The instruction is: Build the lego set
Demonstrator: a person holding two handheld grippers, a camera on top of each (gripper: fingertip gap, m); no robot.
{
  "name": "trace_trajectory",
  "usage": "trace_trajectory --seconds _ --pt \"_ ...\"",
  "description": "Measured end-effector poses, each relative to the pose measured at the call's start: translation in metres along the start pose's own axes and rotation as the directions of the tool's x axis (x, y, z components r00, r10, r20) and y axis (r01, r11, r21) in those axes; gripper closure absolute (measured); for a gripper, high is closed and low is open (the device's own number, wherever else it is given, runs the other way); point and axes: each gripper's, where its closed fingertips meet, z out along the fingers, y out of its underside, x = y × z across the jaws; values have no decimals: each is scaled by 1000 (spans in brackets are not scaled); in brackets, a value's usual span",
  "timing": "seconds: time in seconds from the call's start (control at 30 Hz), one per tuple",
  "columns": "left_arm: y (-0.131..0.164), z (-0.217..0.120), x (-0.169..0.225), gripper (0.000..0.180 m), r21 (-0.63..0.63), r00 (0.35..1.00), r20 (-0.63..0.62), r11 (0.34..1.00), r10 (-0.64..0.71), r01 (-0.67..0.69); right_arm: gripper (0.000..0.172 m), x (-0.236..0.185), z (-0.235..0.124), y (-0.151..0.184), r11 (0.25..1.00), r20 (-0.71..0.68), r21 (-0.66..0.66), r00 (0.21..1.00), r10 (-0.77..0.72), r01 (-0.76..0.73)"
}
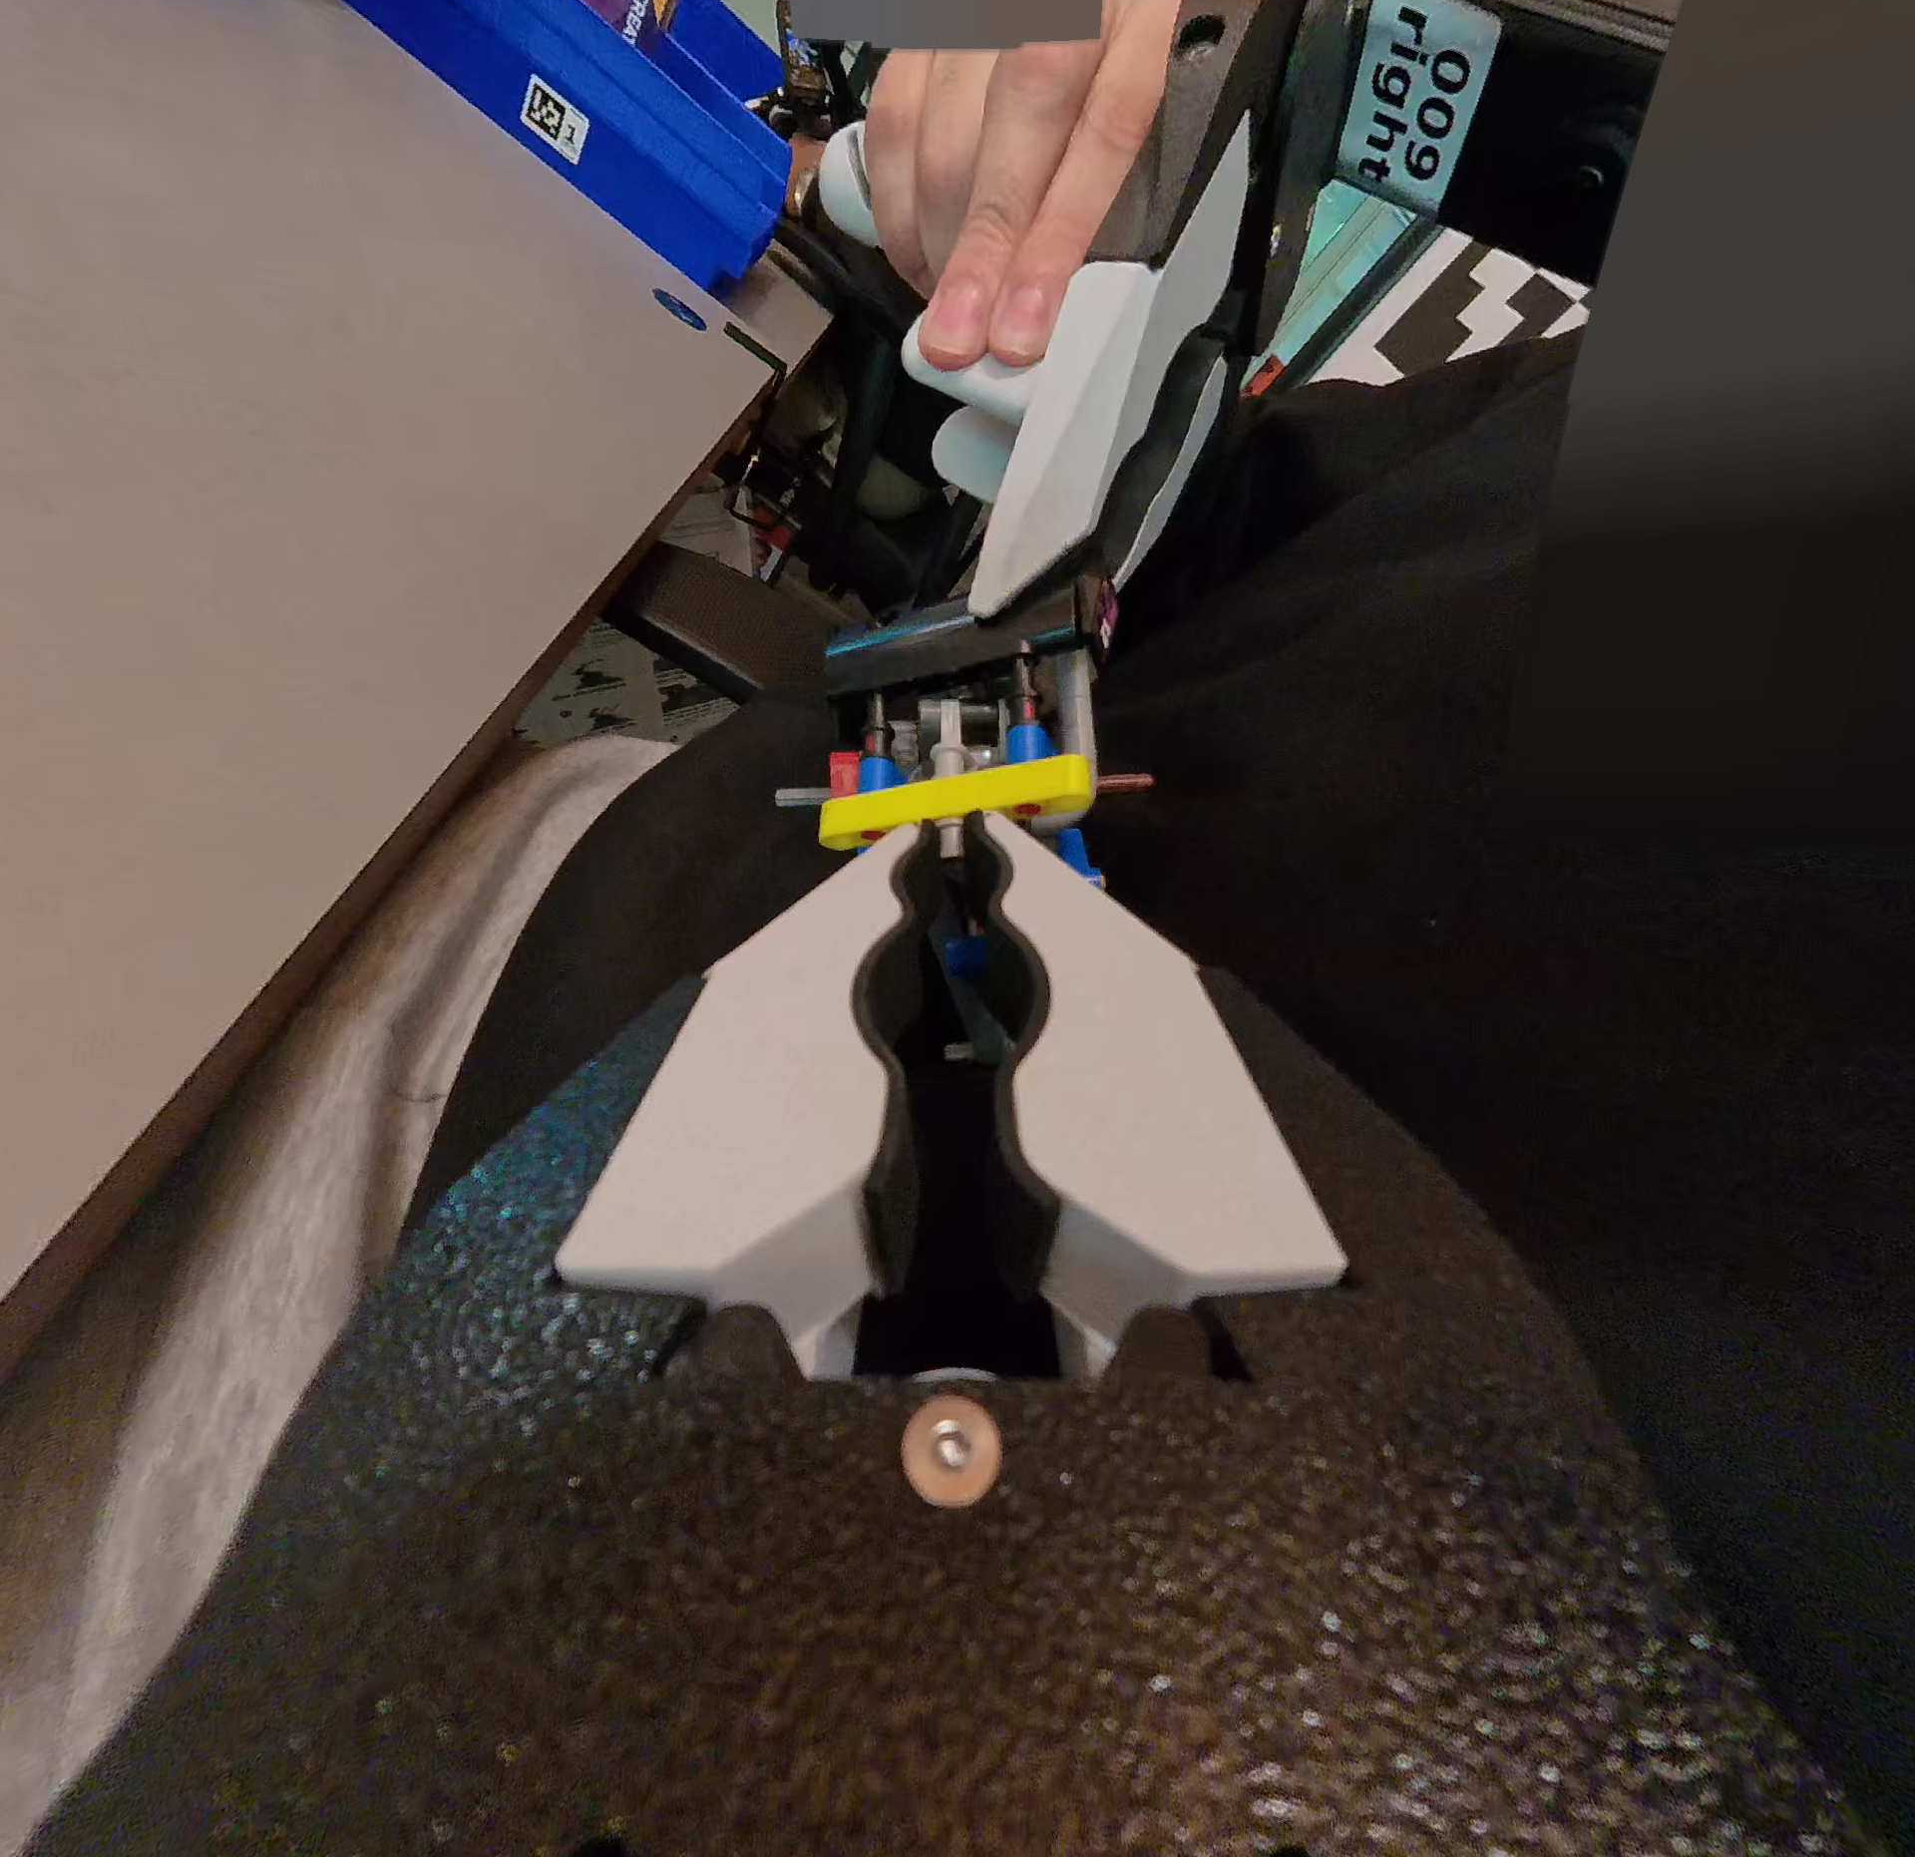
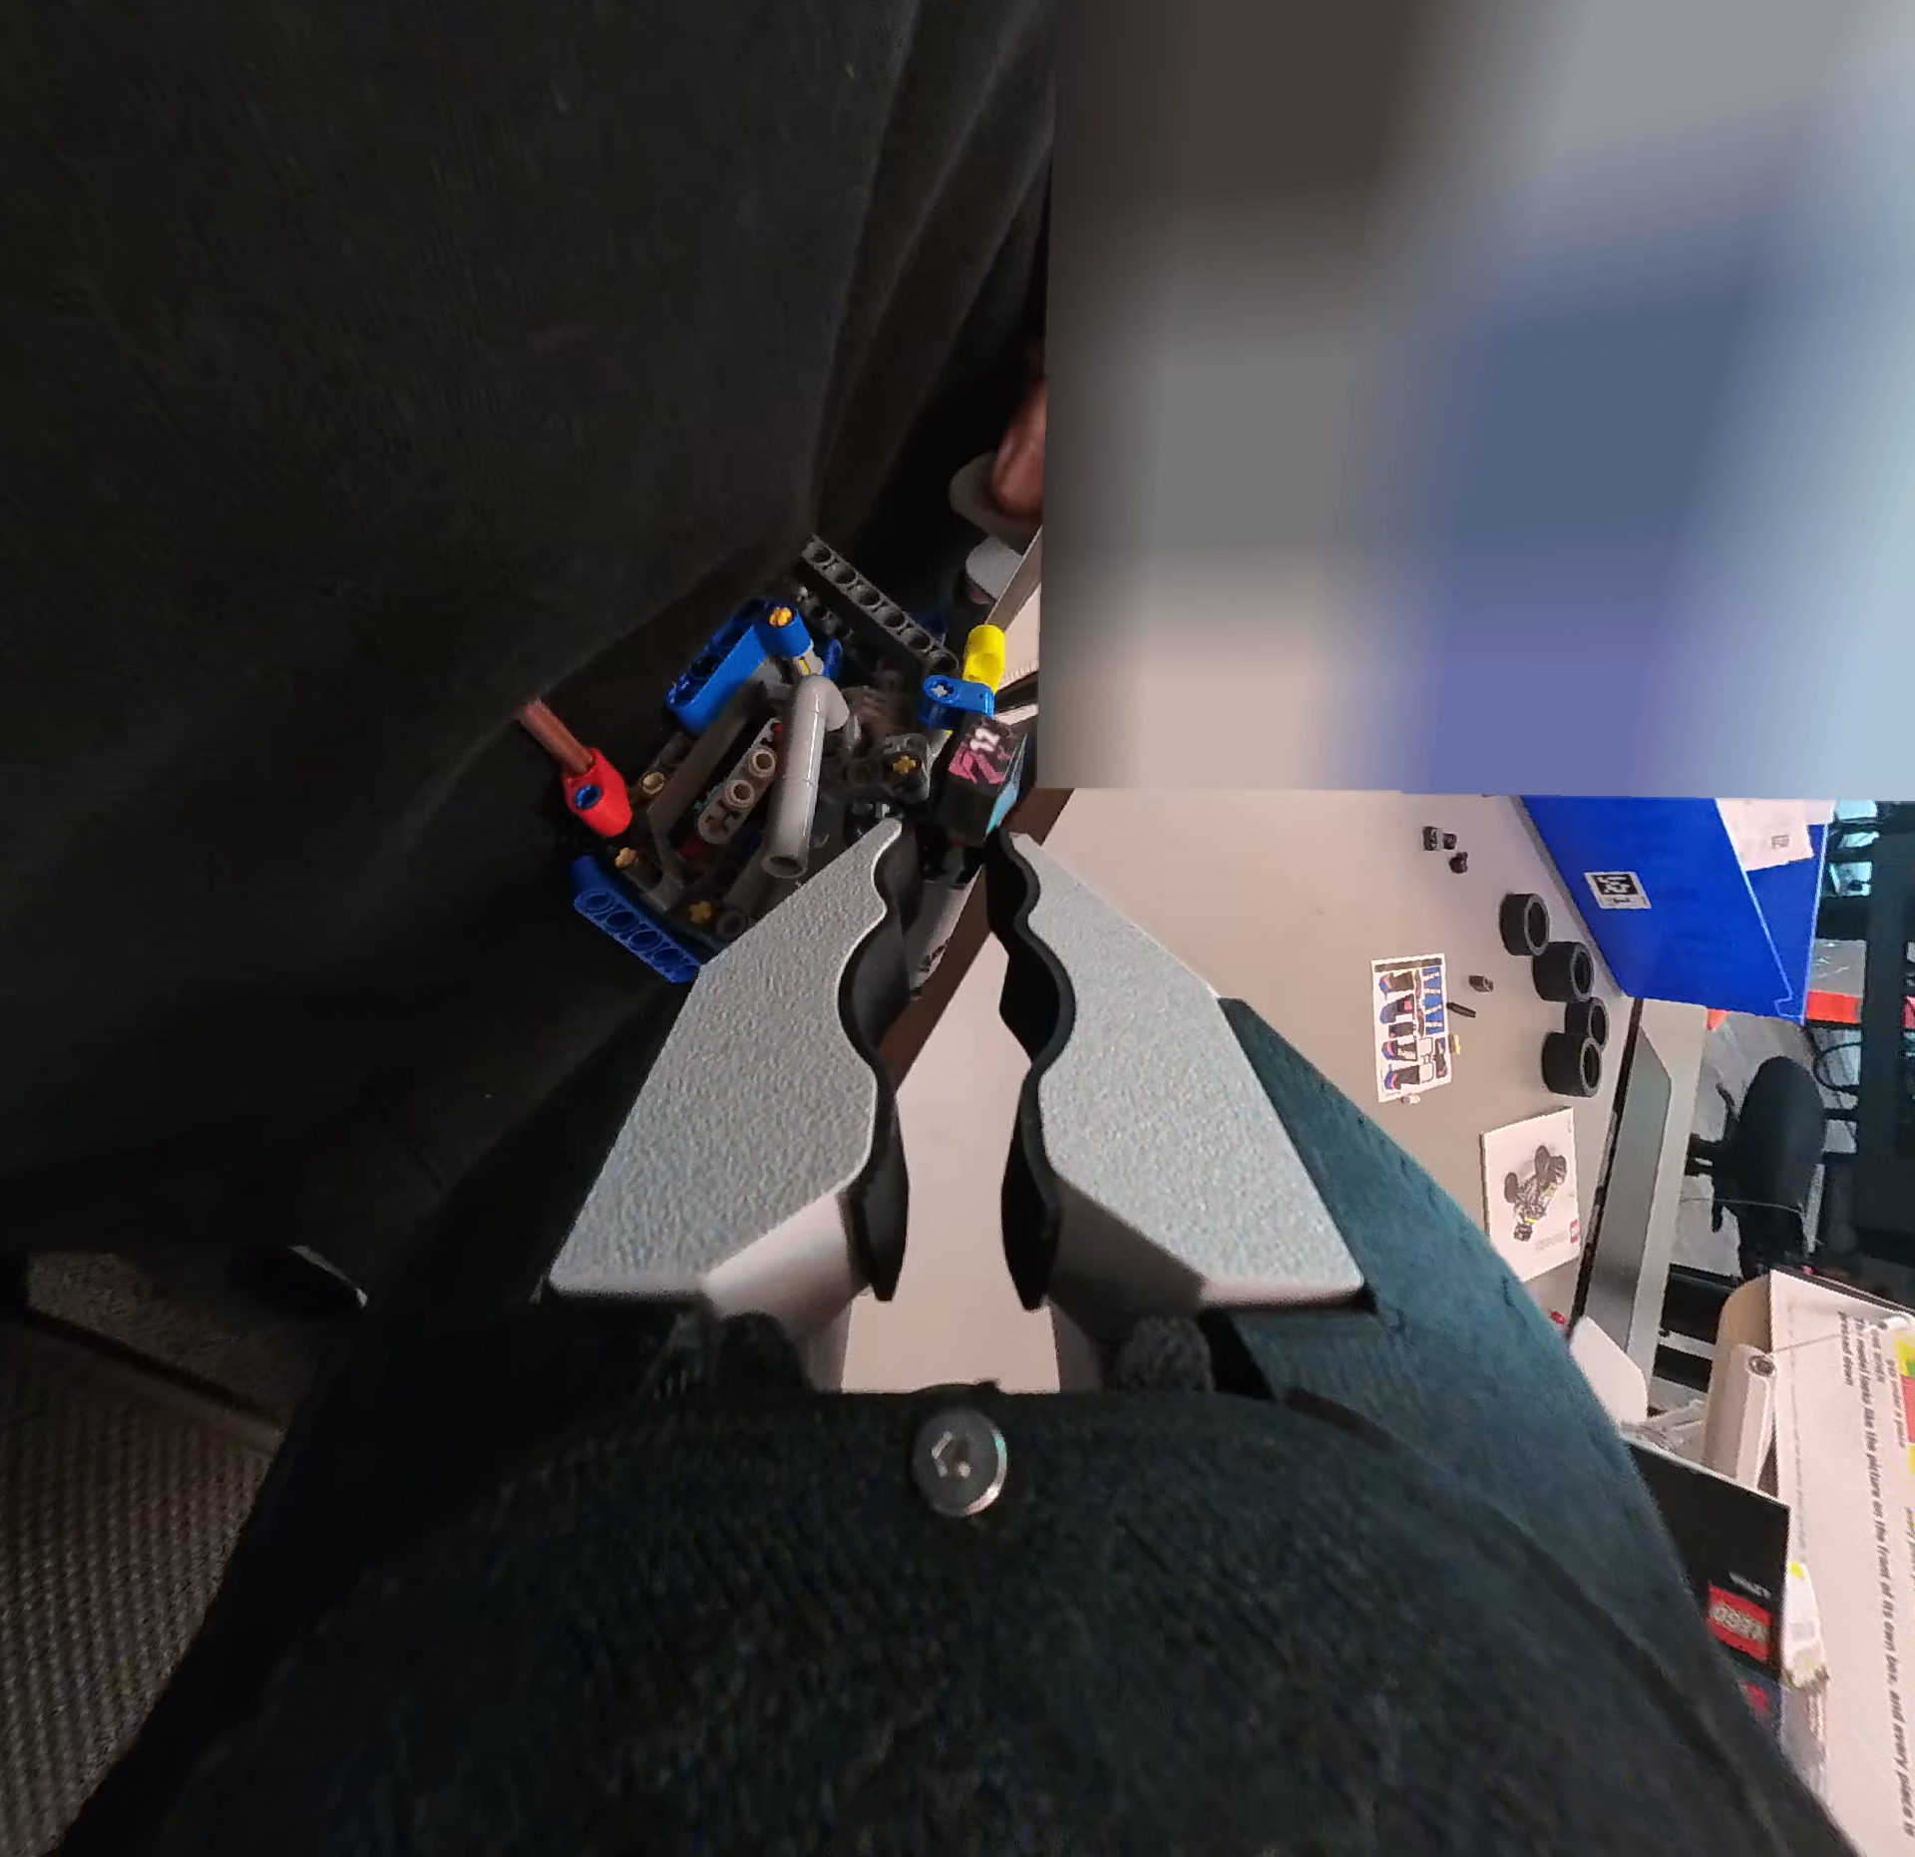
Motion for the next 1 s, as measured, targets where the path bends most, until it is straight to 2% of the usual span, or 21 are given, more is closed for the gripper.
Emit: trace_trajectory --seconds 0.03,0.17,0.27,0.4,0.47,0.6,0.63,0.67,0.73,0.8,0.83,0.9,0.93,1.0 --pt "0 0 0 180 0 1000 0 1000 0 0 162 0 0 0 1000 1 7 1000 5 -5" --pt "0 -1 1 180 0 1000 0 1000 5 -5 162 1 0 -2 1000 -4 20 1000 10 -10" --pt "-5 -5 1 179 10 998 31 998 63 -64 162 5 -1 -2 998 -37 37 998 46 -45" --pt "-23 -15 -2 178 32 969 123 976 212 -218 159 24 -8 2 984 -217 164 971 104 -69" --pt "-26 -20 -7 178 -15 928 192 946 320 -323 148 30 -10 16 970 -270 191 943 197 -148" --pt "-33 -26 -9 178 -111 806 293 855 515 -506 142 37 -14 27 895 -308 343 866 394 -285" --pt "-35 -28 -12 178 -135 768 320 829 555 -542 147 38 -13 27 867 -289 377 847 446 -327" --pt "-39 -31 -16 178 -157 723 354 800 593 -580 144 43 -9 36 812 -266 394 792 549 -431" --pt "-48 -37 -24 178 -200 625 411 735 663 -648 118 47 0 50 608 -100 450 639 763 -655" --pt "-59 -42 -37 178 -234 541 460 683 705 -692 125 55 9 59 374 76 499 470 880 -781" --pt "-63 -43 -44 178 -247 504 469 655 725 -714 129 61 13 62 284 143 519 410 901 -806" --pt "-71 -44 -58 178 -276 444 482 612 755 -741 129 71 20 73 145 249 533 318 915 -833" --pt "-75 -46 -66 178 -294 411 486 587 772 -755 128 77 20 78 96 293 537 292 911 -838" --pt "-81 -49 -80 178 -295 391 491 571 778 -766 126 82 20 90 18 376 516 245 894 -856"
